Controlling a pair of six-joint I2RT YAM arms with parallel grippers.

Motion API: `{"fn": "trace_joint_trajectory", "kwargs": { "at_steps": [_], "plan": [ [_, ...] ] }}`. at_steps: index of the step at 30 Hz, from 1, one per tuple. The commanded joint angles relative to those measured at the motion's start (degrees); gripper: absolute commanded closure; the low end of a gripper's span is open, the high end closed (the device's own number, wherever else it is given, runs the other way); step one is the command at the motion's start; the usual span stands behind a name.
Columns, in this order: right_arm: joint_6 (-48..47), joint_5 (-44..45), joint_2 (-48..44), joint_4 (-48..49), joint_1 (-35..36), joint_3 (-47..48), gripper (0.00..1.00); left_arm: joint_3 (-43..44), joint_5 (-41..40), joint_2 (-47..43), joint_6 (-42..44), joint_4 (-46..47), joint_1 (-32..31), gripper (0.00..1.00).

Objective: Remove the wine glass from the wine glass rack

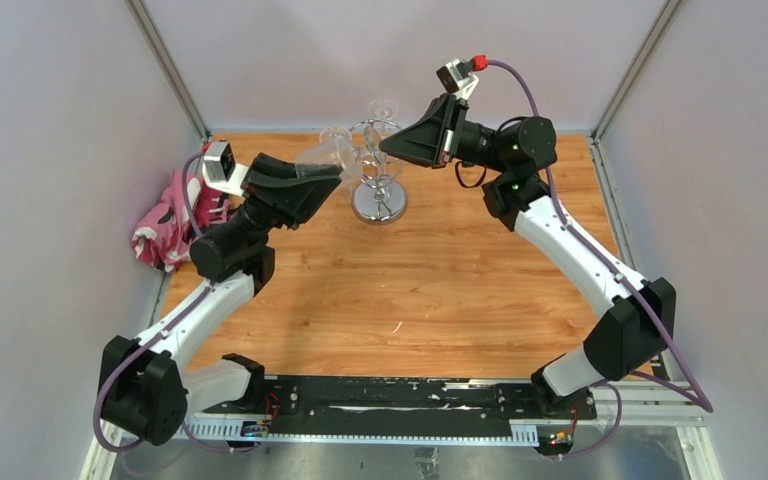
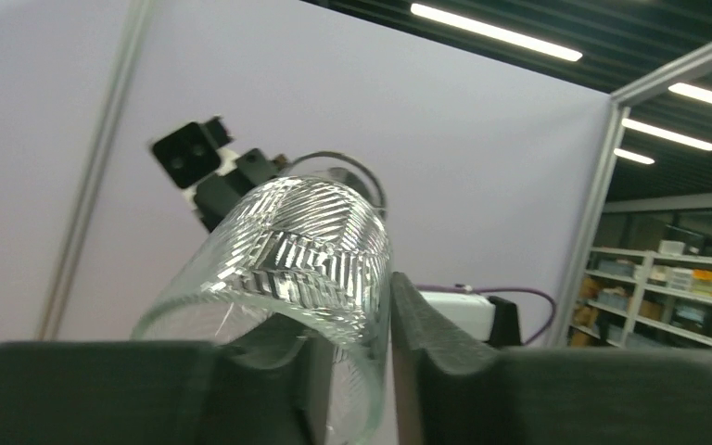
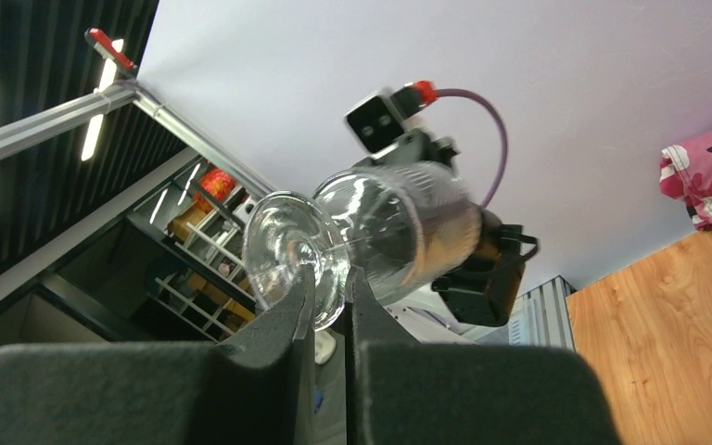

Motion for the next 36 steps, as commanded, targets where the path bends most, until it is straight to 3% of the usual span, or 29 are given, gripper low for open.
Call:
{"fn": "trace_joint_trajectory", "kwargs": {
  "at_steps": [1,3,9,10,13,16,19,21,24,27,30,36],
  "plan": [
    [-3.0,-0.8,3.5,-3.8,1.7,-0.5,1.00,2.3,4.4,-2.6,-1.4,5.8,-1.5,0.87],
    [-2.8,-1.0,3.6,-3.5,1.8,-0.5,1.00,2.5,4.5,-2.4,-2.0,5.7,-1.5,1.00],
    [-0.8,-2.8,4.0,-0.7,1.9,-0.2,1.00,3.0,2.7,-0.3,-3.6,5.5,-1.3,1.00],
    [-0.5,-3.1,4.0,-0.1,1.8,-0.2,0.96,3.4,2.5,-0.5,-3.6,5.1,-1.2,1.00],
    [-0.9,-3.2,3.2,1.3,1.3,-1.5,0.70,5.2,1.7,-3.3,-0.3,-3.2,-0.9,1.00],
    [-4.7,-2.7,0.8,-1.7,-0.6,-3.6,0.53,8.3,-0.1,-11.1,10.0,-25.4,-0.9,1.00],
    [-11.4,-2.4,-2.8,-11.0,-3.8,-5.4,0.47,16.7,-8.7,-18.7,27.5,-61.3,-1.0,1.00],
    [-18.5,-2.0,-5.7,-21.5,-6.3,-4.8,0.46,26.6,-18.5,-20.1,37.9,-83.4,-1.0,1.00],
    [-34.0,1.2,-8.5,-41.7,-9.5,-0.4,0.44,40.5,-33.2,-16.8,45.3,-110.5,-1.0,1.00],
    [-48.8,8.0,-10.3,-58.7,-11.0,4.5,0.43,48.6,-43.8,-11.5,50.0,-127.1,-1.0,1.00],
    [-58.0,17.8,-11.5,-69.4,-11.3,8.4,0.42,51.1,-49.7,-6.3,52.6,-138.0,-1.0,1.00],
    [-67.2,35.5,-13.3,-79.6,-11.4,10.7,0.41,41.7,-50.9,-2.0,52.3,-141.1,-1.2,1.00]
  ]
}}
